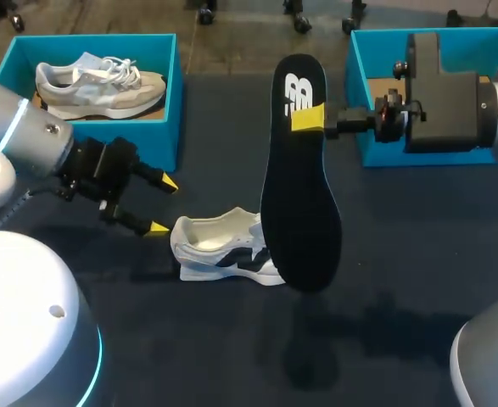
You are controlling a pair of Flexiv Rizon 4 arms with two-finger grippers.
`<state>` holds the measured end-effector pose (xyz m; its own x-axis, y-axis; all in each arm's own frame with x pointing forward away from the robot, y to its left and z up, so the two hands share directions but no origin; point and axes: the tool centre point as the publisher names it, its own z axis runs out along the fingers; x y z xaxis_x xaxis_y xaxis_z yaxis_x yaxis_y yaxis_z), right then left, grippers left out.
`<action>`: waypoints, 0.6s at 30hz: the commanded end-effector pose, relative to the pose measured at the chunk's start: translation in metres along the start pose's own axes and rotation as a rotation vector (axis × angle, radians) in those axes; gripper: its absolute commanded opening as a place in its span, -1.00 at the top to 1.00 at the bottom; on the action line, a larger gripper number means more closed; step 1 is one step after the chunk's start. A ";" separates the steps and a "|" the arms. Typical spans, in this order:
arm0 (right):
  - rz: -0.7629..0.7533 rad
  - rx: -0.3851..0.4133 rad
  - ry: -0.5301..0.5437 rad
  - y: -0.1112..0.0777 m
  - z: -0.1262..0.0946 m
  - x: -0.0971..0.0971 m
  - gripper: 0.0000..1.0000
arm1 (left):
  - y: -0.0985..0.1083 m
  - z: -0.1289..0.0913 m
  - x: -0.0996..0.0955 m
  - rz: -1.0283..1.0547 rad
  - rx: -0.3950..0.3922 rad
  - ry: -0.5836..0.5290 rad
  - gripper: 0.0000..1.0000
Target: Take the shoe out of the shoebox, open the shoe tongue, remove and reinsert the insole, then place the shoe into the shoebox
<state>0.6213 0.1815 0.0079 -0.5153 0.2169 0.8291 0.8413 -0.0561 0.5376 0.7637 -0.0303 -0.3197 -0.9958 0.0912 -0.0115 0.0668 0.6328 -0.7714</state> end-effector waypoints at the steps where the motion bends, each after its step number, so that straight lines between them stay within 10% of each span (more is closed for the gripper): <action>1: 0.001 -0.003 -0.001 -0.001 0.002 0.001 1.00 | -0.004 -0.003 0.004 0.029 -0.050 -0.009 -1.00; 18: 0.001 -0.003 -0.001 -0.001 0.002 0.001 1.00 | -0.023 -0.012 0.005 0.050 -0.360 -0.053 -1.00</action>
<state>0.6212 0.1813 0.0079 -0.5154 0.2169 0.8290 0.8413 -0.0563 0.5377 0.7578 -0.0312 -0.2989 -0.9904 0.1021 -0.0928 0.1371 0.8035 -0.5793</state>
